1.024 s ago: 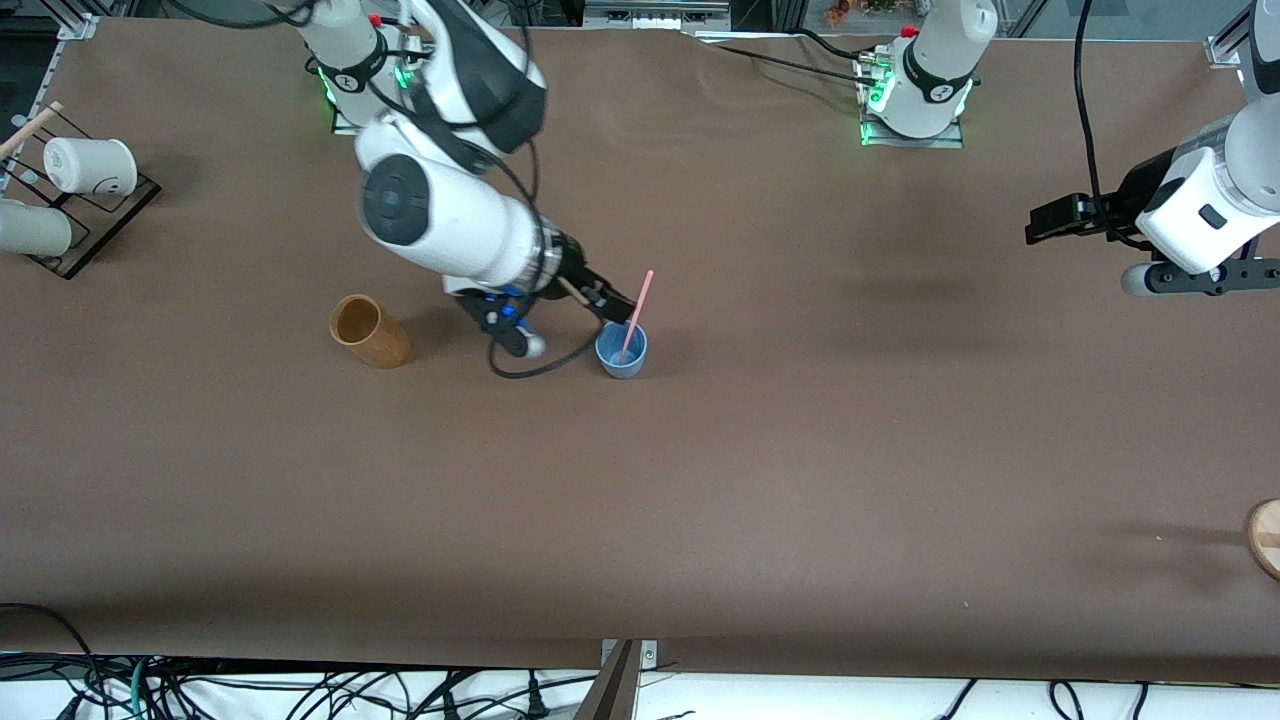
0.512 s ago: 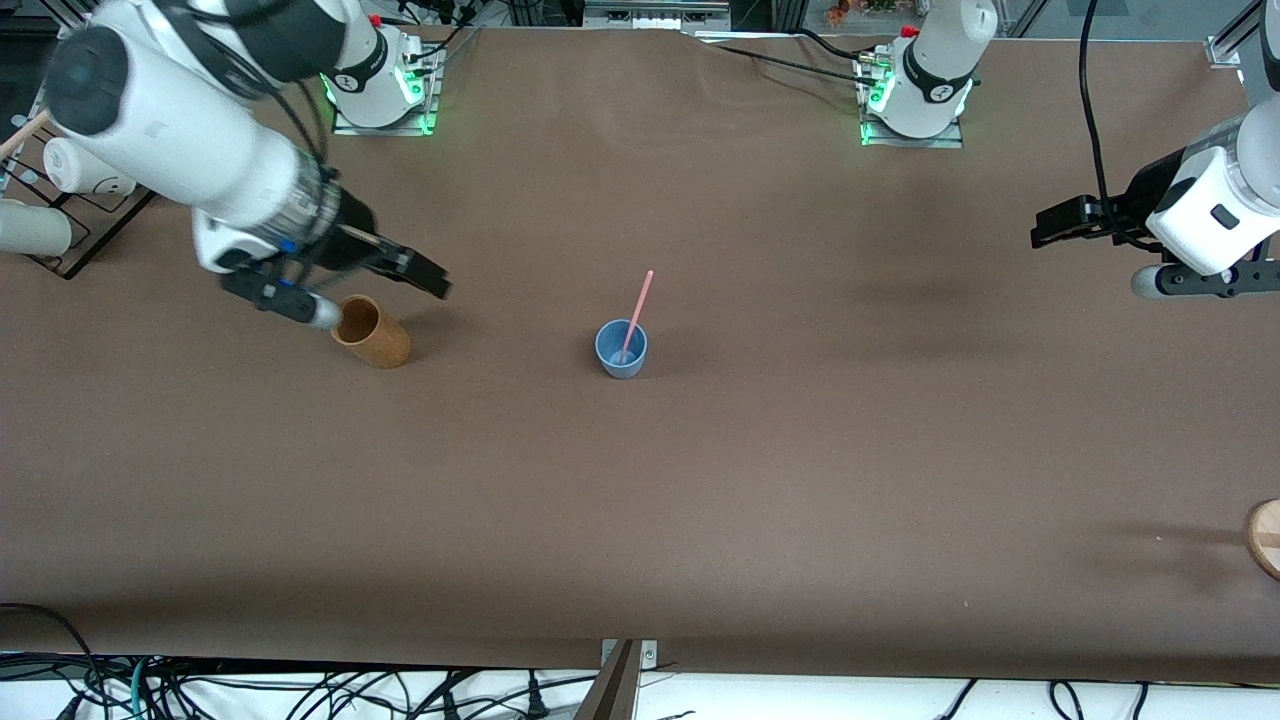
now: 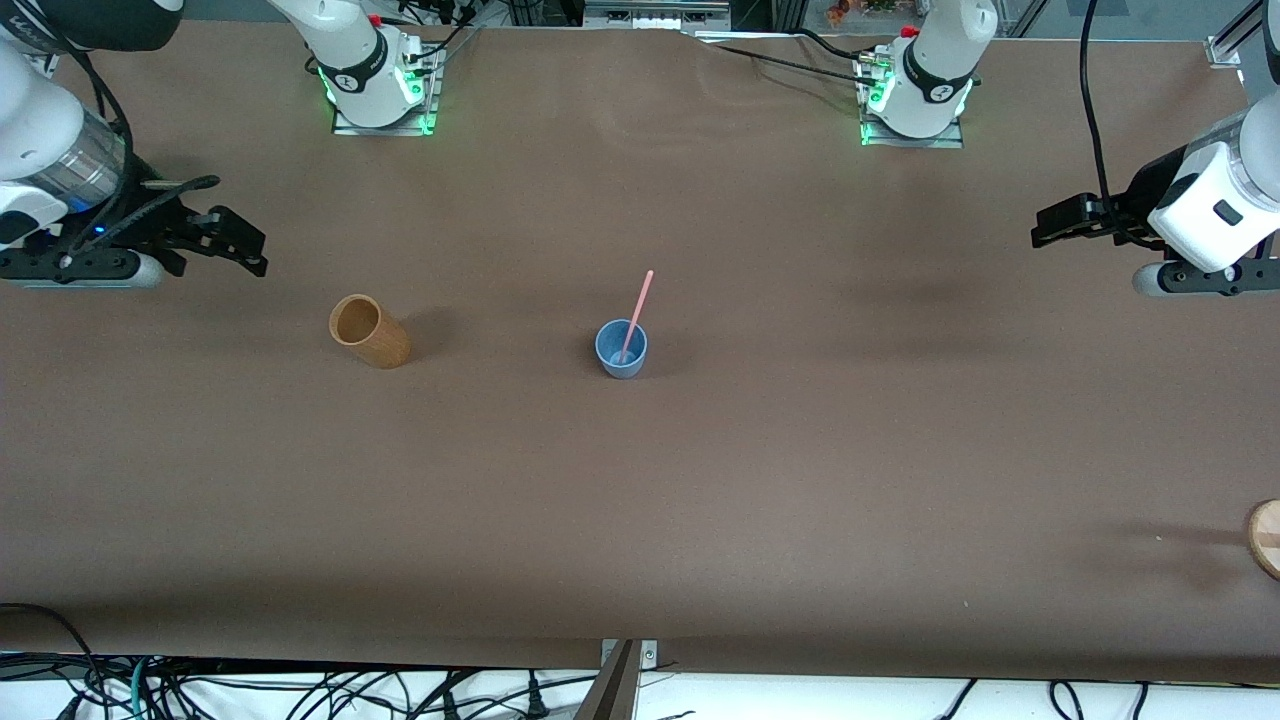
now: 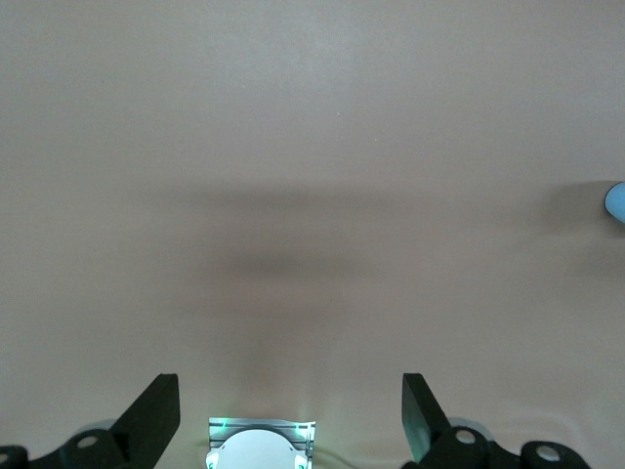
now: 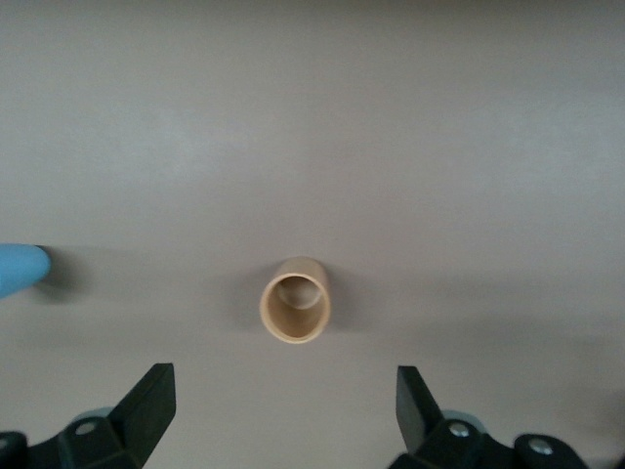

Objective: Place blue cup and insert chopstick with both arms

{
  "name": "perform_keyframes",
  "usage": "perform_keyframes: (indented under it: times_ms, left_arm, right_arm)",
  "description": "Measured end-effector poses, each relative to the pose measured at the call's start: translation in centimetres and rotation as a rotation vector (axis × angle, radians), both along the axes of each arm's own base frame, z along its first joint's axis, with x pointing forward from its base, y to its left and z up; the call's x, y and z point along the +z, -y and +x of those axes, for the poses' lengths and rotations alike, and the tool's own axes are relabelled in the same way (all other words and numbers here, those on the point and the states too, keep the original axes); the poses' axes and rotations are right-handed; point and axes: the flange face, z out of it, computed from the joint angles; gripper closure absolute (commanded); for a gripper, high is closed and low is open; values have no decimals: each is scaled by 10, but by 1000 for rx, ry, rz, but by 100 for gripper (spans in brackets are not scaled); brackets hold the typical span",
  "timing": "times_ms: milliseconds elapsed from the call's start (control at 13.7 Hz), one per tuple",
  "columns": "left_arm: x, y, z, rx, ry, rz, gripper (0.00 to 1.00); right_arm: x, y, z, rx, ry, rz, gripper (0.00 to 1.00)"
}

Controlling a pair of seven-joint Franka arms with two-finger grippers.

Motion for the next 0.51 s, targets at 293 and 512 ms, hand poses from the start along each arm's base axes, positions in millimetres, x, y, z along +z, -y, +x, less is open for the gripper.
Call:
perform_keyframes:
  times_ms: [293,512]
  left_arm:
    - [0,0,0,0,0,0,0]
    - [0,0,0,0,0,0,0]
  right_arm:
    - [1,-4,-5,14,-20,-15,0]
    - [-2,-4,-11,17,-68,-21,0]
